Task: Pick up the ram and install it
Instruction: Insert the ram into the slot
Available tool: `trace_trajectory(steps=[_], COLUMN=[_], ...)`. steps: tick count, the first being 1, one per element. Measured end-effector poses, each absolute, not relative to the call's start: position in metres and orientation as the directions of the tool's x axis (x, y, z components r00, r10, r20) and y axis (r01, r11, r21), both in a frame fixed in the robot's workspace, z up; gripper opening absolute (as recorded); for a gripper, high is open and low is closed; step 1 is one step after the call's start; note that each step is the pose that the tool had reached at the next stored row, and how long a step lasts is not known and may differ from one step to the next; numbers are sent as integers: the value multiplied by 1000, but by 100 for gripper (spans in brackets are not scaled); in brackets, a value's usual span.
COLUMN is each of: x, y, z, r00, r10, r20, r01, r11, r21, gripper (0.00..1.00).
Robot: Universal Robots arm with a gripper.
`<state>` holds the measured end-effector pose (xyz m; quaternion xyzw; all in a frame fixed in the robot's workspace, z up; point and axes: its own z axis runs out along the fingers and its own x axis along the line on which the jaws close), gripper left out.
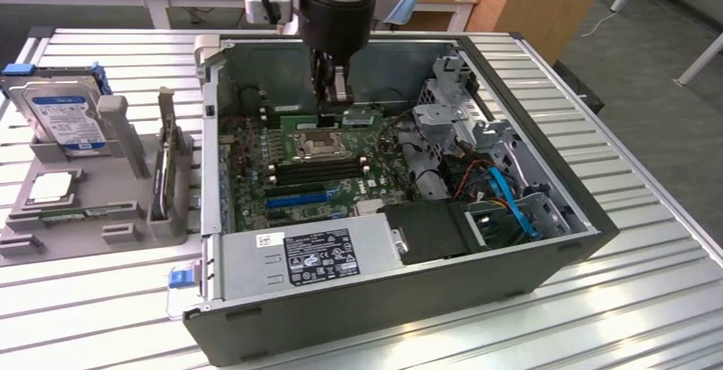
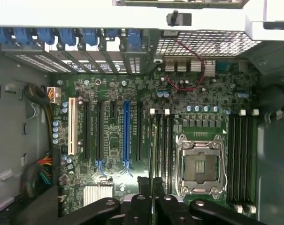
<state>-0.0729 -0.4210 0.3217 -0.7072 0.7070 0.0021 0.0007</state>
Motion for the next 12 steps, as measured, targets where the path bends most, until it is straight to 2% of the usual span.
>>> trace_trajectory(steps=[4, 12], x=[-74, -75], y=[-421, -421], z=[314, 300], r00=[58, 59], r10=[-998, -998], r20=[-4, -4], r01=[-998, -998], r11=[-58, -59], r21=[2, 2], gripper=[13, 13])
